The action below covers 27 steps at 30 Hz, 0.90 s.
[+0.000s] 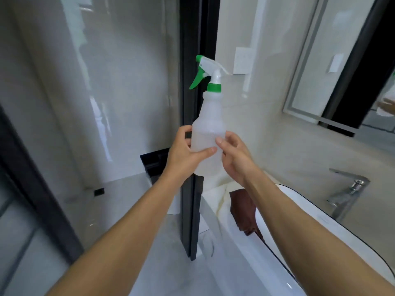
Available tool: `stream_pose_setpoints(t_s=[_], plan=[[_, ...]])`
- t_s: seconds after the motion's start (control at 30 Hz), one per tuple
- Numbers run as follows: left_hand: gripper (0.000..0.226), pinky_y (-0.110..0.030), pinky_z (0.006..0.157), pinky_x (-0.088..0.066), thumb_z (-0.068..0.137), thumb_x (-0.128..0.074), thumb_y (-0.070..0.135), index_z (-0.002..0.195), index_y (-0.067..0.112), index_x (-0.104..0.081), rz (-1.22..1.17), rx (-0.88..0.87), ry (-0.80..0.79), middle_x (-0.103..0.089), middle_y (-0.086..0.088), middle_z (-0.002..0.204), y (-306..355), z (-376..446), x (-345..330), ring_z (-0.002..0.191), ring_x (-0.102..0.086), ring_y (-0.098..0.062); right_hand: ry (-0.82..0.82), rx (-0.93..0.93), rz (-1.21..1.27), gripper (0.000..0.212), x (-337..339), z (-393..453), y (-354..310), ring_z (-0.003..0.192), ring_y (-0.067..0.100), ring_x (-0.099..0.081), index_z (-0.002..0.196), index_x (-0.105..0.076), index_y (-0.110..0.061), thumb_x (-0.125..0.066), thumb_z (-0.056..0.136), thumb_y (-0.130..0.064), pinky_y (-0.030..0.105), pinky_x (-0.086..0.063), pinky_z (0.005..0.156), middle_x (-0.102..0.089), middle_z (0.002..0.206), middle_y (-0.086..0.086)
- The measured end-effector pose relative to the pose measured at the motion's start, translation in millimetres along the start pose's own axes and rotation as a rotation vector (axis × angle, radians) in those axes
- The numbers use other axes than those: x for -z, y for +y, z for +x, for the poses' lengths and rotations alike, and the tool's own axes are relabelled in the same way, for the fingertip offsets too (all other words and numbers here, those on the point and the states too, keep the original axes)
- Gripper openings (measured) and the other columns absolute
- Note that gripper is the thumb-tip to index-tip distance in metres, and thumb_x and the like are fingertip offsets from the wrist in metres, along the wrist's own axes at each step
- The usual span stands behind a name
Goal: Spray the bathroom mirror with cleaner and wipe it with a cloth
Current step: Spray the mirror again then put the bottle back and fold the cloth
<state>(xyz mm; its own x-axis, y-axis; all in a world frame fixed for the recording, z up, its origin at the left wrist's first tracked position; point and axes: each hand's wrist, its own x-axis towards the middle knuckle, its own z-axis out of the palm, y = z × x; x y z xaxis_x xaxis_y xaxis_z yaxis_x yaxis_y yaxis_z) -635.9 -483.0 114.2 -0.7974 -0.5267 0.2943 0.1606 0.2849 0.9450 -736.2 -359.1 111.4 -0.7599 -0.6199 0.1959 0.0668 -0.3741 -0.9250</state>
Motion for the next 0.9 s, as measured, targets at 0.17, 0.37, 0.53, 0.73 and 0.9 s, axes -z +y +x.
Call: stream_pose_setpoints(t_s=[0.17, 0.37, 0.53, 0.73, 0.9], plan=[[0.071, -0.049, 0.087, -0.059, 0.064, -0.090, 0.037, 0.121, 0.035, -0.049, -0.016, 0.126, 0.124, -0.071, 0.003, 0.108, -58.6, -45.2, 30.4, 0.100, -0.070, -0.015, -0.057, -0.103, -0.061, 0.041, -25.8, -23.9, 73.0, 0.105, 0.022, -0.071, 0.123, -0.056, -0.011, -0.070, 0.089, -0.029, 0.033, -0.059, 0.081, -0.071, 0.116, 0.006], [0.068, -0.043, 0.091, -0.058, 0.072, -0.087, 0.035, 0.129, 0.039, -0.051, 0.031, 0.186, 0.216, -0.065, 0.015, 0.117, -154.3, -88.7, 40.6, 0.108, -0.064, -0.009, -0.038, -0.186, -0.063, 0.061, -28.6, -48.9, 179.9, 0.111, 0.026, -0.068, 0.125, -0.056, -0.013, -0.076, 0.075, -0.042, 0.041, -0.058, 0.089, -0.068, 0.121, 0.010], [0.068, -0.038, 0.089, -0.059, 0.073, -0.086, 0.037, 0.133, 0.037, -0.052, 0.071, 0.219, 0.269, -0.064, 0.015, 0.116, -261.1, -122.2, 37.4, 0.106, -0.063, -0.010, -0.051, -0.243, -0.083, 0.054, -7.2, -66.9, 290.5, 0.105, 0.023, -0.071, 0.127, -0.053, -0.013, -0.074, 0.085, -0.039, 0.042, -0.058, 0.089, -0.074, 0.110, 0.001], [0.080, -0.027, 0.081, -0.054, 0.072, -0.086, 0.042, 0.139, 0.037, -0.042, 0.138, 0.266, 0.296, -0.063, 0.012, 0.116, -411.7, -170.8, 17.1, 0.104, -0.061, -0.006, -0.020, -0.287, -0.179, 0.046, 41.5, -96.3, 434.7, 0.104, 0.022, -0.070, 0.124, -0.054, -0.012, -0.073, 0.088, -0.035, 0.047, -0.056, 0.095, -0.071, 0.109, 0.002], [0.073, -0.023, 0.073, -0.052, 0.073, -0.085, 0.044, 0.133, 0.039, -0.043, 0.173, 0.296, 0.244, -0.064, 0.008, 0.114, -520.7, -207.2, -11.1, 0.100, -0.062, -0.010, 0.027, -0.341, -0.211, 0.044, 91.7, -127.7, 537.4, 0.111, 0.028, -0.067, 0.126, -0.057, -0.010, -0.069, 0.091, -0.035, 0.052, -0.051, 0.101, -0.068, 0.121, 0.011]])
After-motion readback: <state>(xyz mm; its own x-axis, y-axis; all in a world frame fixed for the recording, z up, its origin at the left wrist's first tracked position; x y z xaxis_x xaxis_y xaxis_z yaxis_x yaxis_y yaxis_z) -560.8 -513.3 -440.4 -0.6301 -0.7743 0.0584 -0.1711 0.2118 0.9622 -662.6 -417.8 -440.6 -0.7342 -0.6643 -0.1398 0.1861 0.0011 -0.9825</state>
